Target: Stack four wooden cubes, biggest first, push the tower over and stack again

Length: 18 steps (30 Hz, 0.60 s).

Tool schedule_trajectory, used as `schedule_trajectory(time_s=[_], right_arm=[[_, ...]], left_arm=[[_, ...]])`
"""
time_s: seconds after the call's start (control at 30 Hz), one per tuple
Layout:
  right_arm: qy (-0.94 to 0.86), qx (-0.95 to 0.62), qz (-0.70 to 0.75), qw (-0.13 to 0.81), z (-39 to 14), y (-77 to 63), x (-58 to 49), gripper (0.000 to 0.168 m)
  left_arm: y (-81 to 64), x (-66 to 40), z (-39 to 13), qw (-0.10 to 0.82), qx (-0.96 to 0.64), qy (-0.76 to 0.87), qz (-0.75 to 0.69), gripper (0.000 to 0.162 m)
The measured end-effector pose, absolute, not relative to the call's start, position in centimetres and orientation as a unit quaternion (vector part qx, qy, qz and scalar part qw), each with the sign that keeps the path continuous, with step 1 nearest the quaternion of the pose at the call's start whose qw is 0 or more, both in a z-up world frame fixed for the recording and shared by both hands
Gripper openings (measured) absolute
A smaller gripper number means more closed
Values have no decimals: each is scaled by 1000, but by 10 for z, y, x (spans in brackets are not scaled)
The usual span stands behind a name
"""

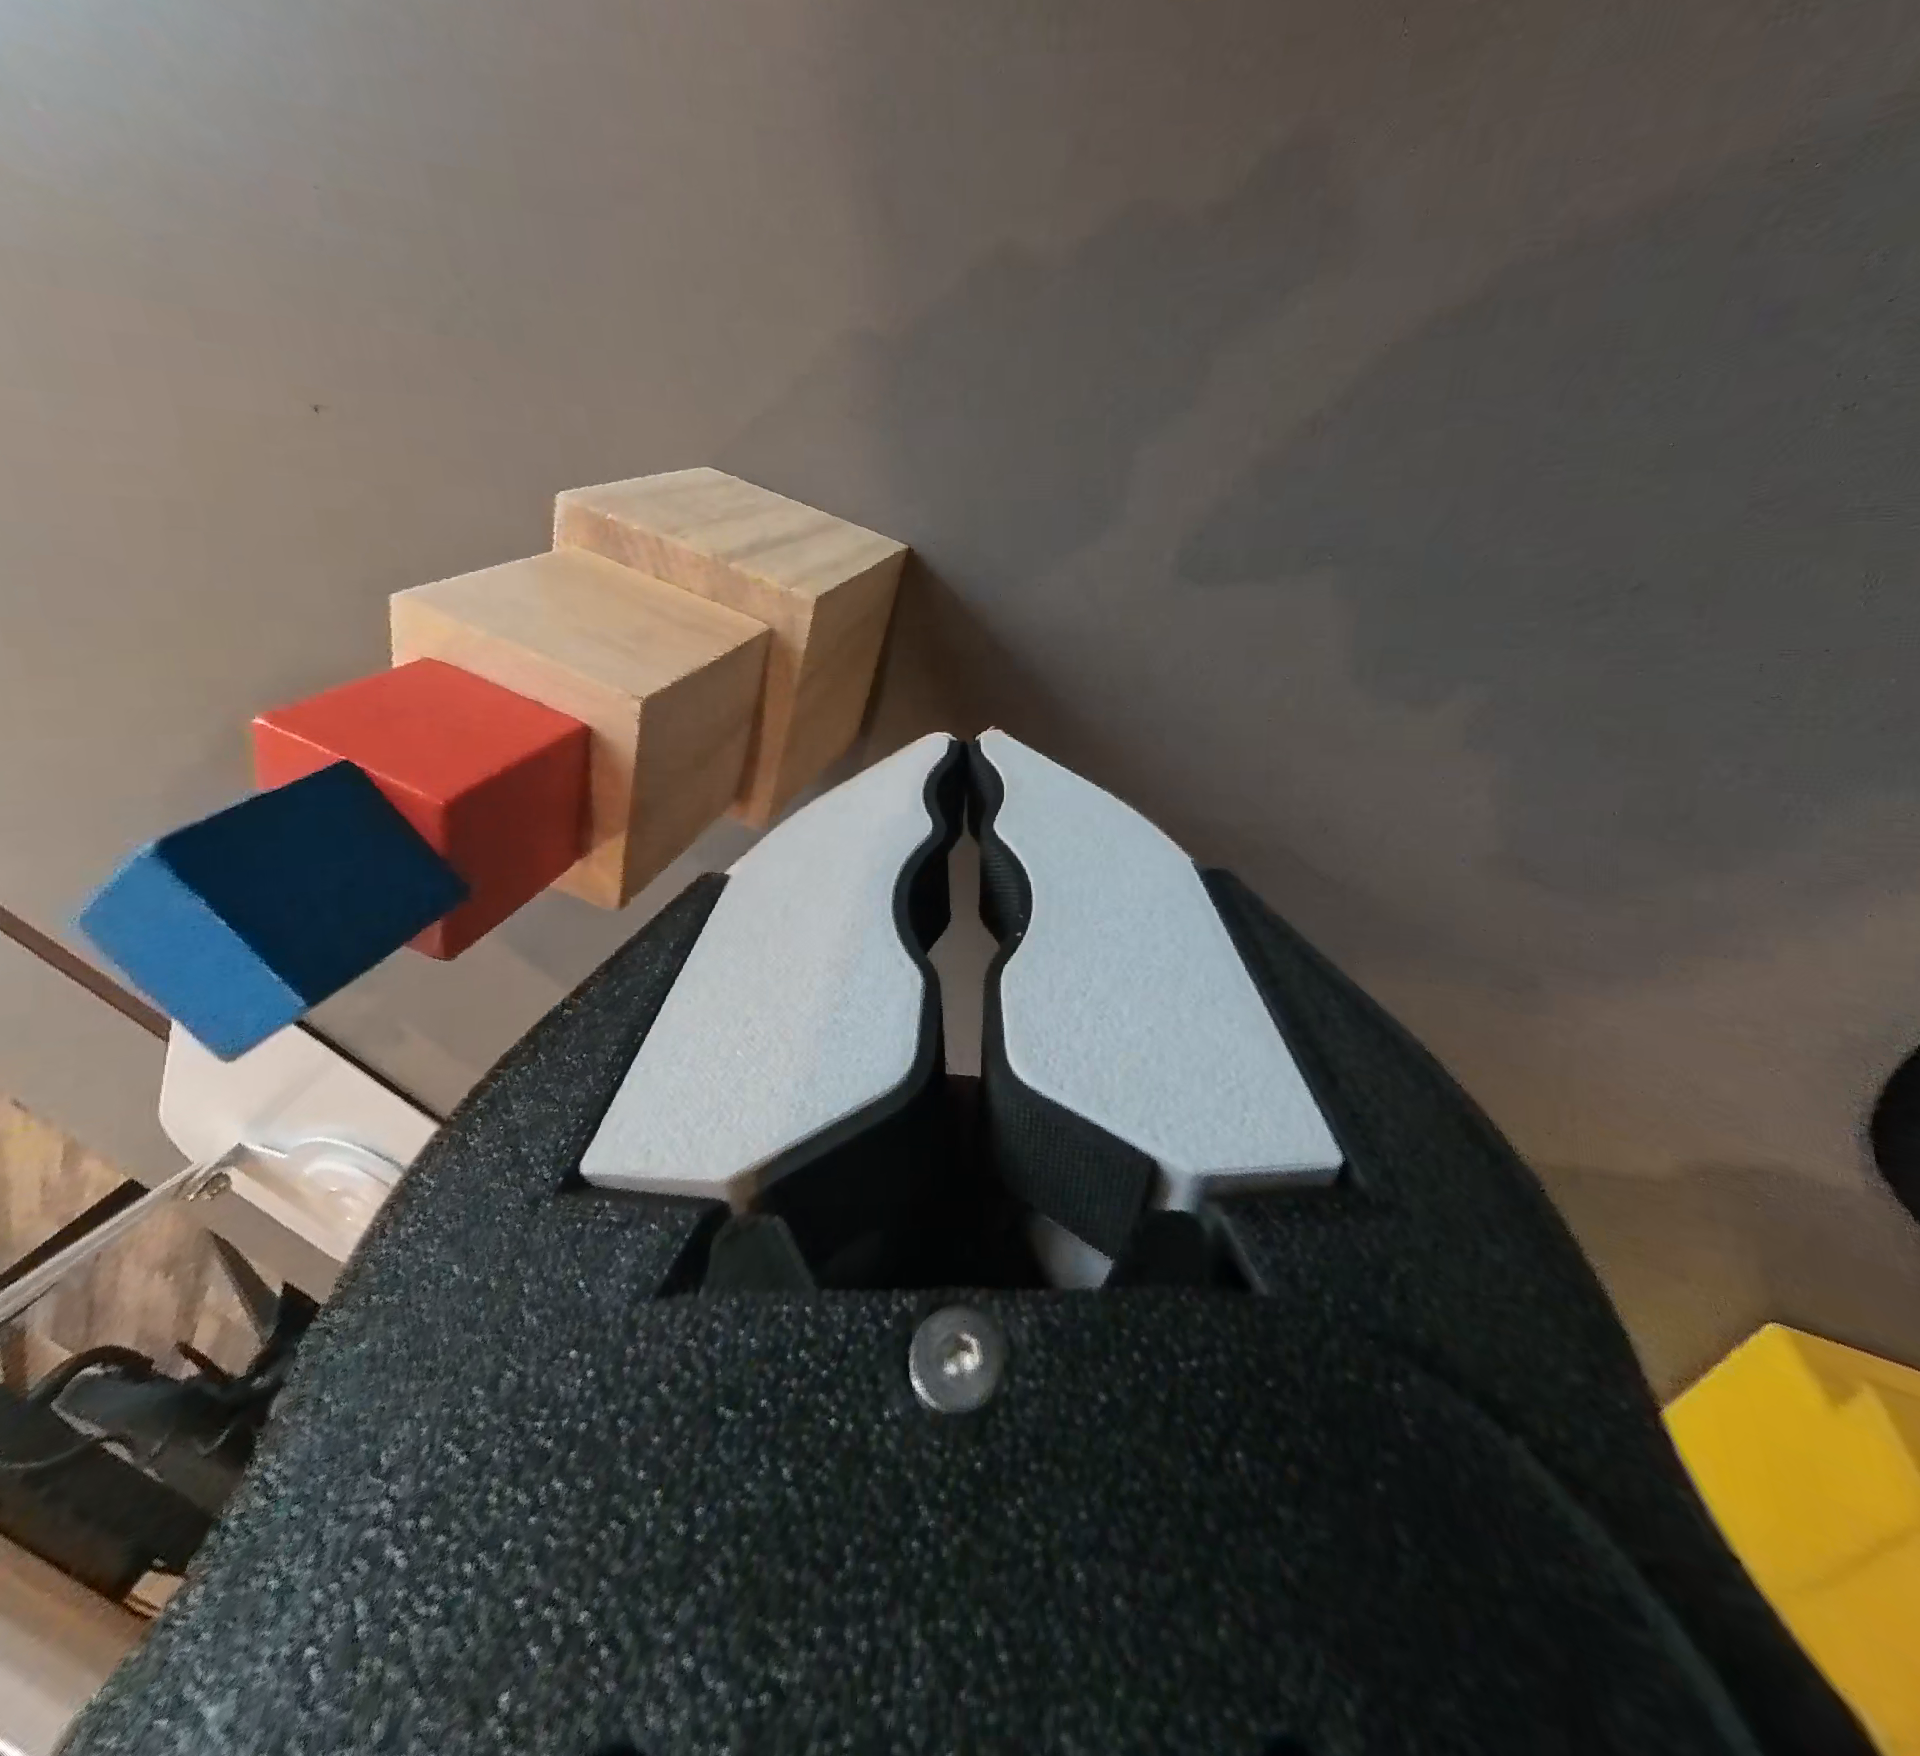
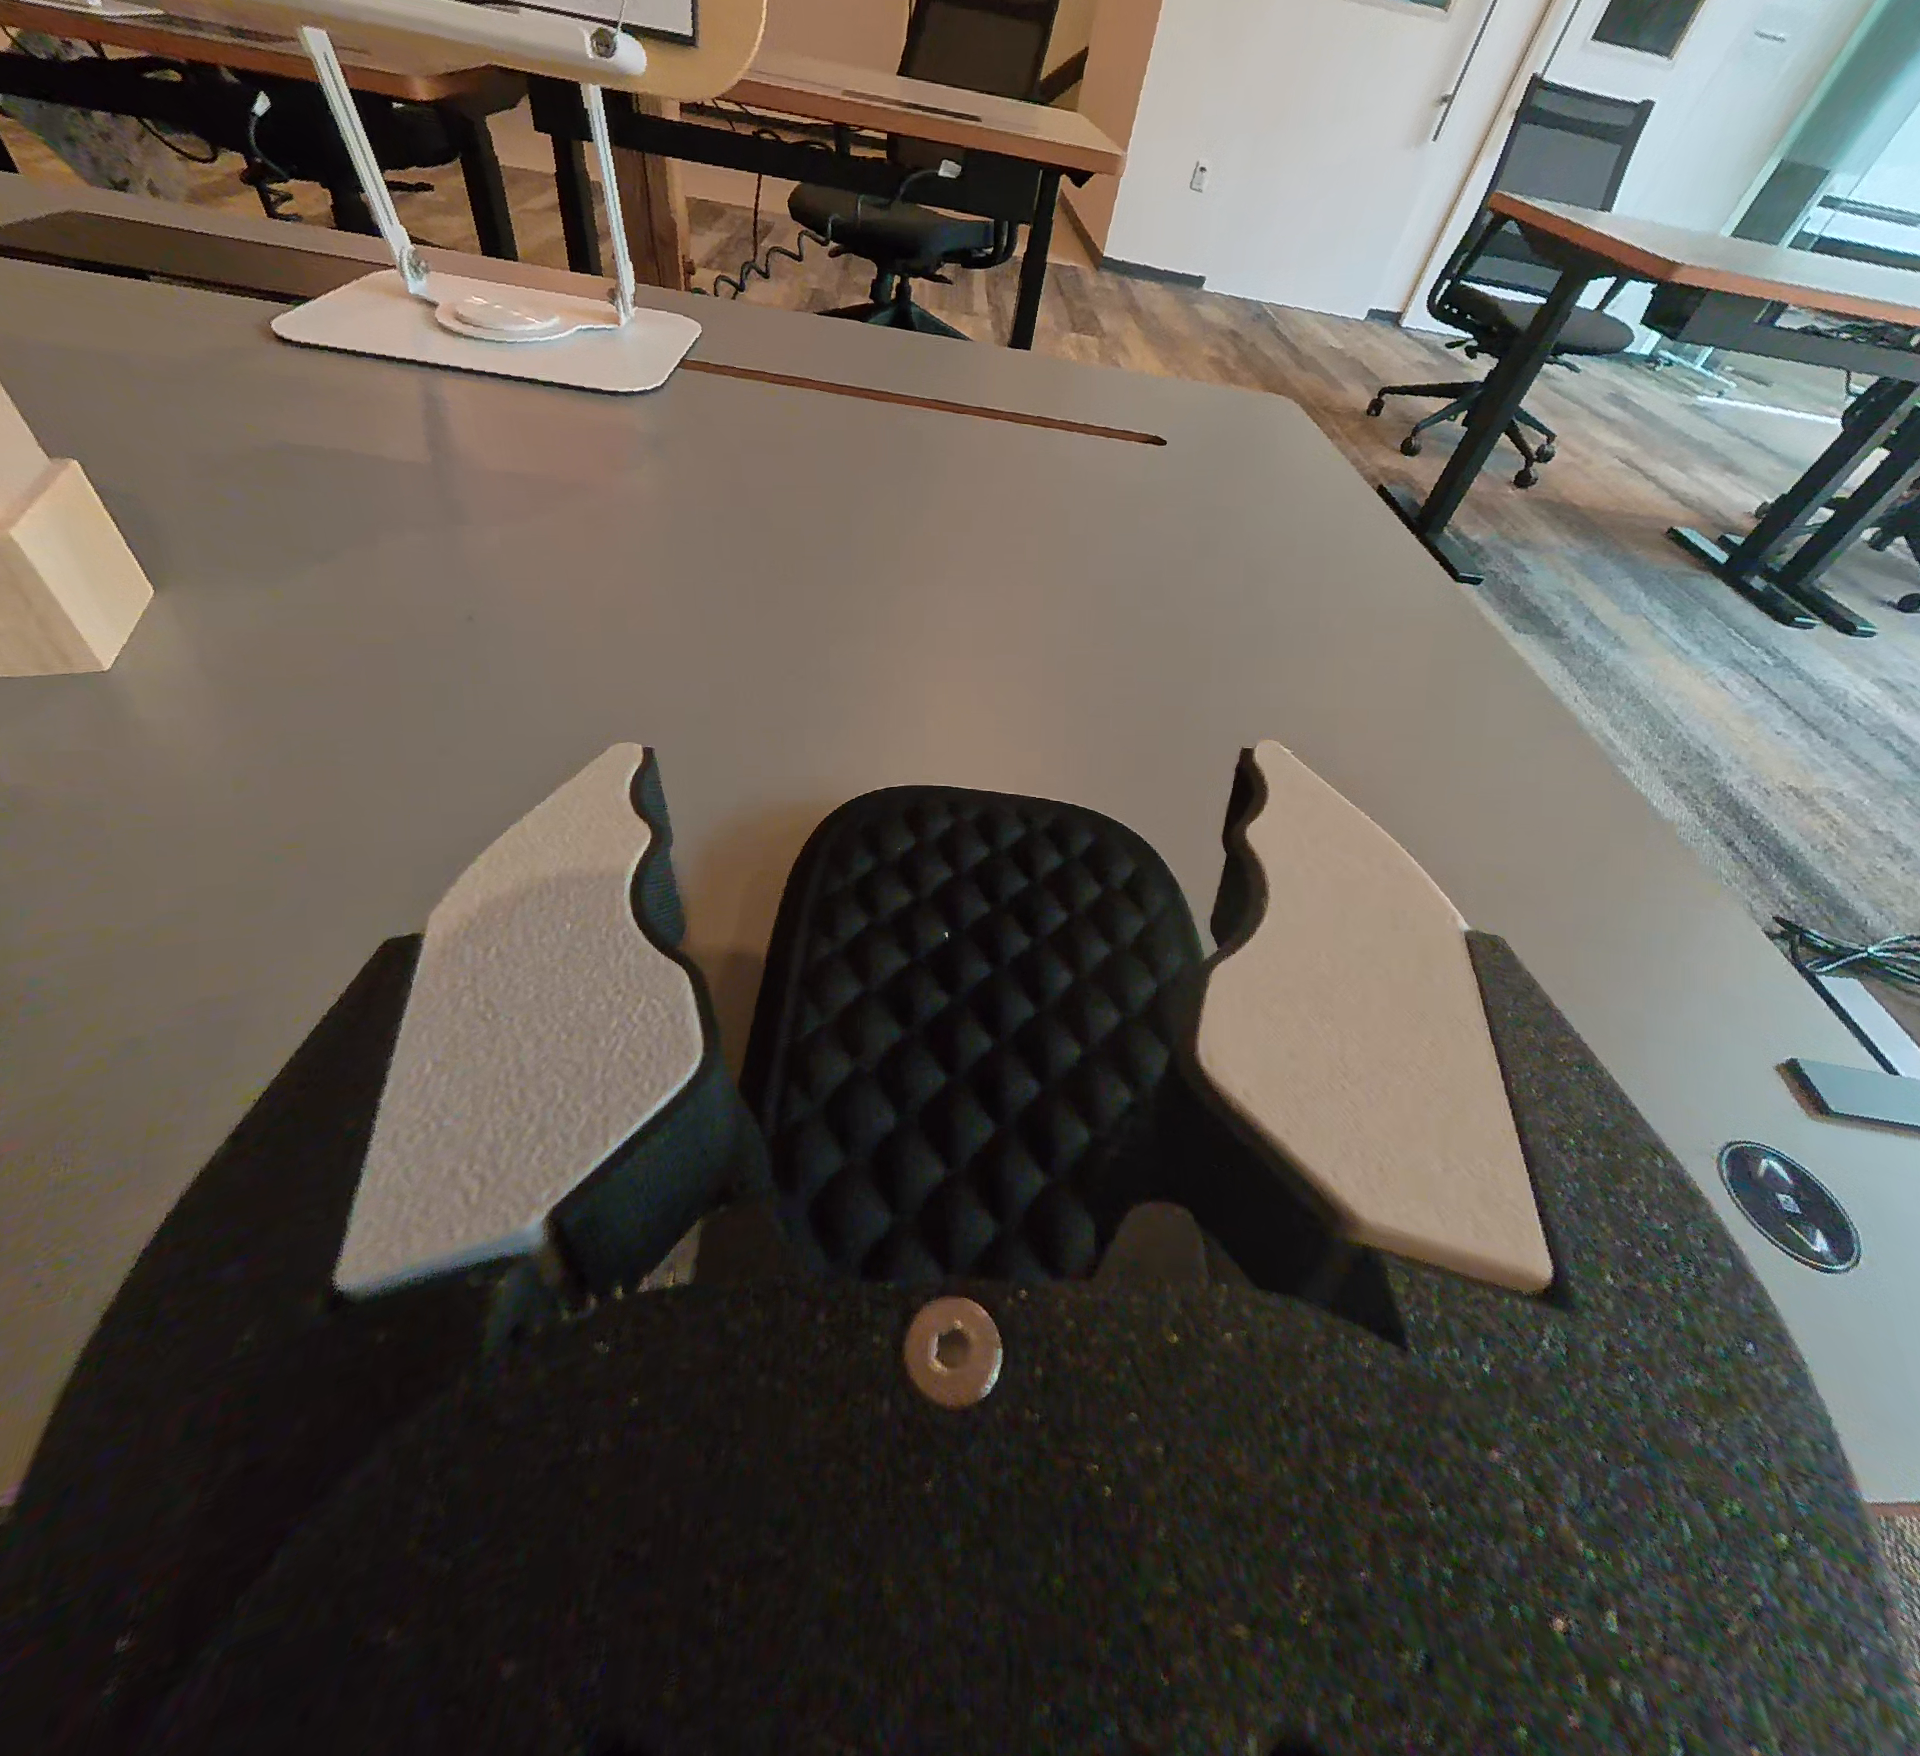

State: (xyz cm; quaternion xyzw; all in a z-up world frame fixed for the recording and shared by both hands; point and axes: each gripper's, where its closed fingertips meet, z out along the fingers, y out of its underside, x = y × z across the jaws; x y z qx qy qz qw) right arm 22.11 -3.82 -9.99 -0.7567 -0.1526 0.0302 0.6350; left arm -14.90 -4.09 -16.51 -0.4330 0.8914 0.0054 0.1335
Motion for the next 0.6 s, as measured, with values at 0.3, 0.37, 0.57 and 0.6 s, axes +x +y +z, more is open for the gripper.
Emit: schedule_trajectory(time_s=[0.3,0.37,0.57,0.6], right_arm=[[-147,-756,28,637,-99,-38,226,101],[-146,-757,27,637,-100,-38,227,101],[-144,-757,27,637,-100,-38,229,101],[-143,-757,26,637,-100,-38,230,101]], left_arm=[[-23,-129,-165,183,-423,887,19,0],[-15,-119,-159,221,-419,880,26,0],[5,-103,-138,290,-416,860,52,0],[6,-102,-138,293,-416,859,54,0]])
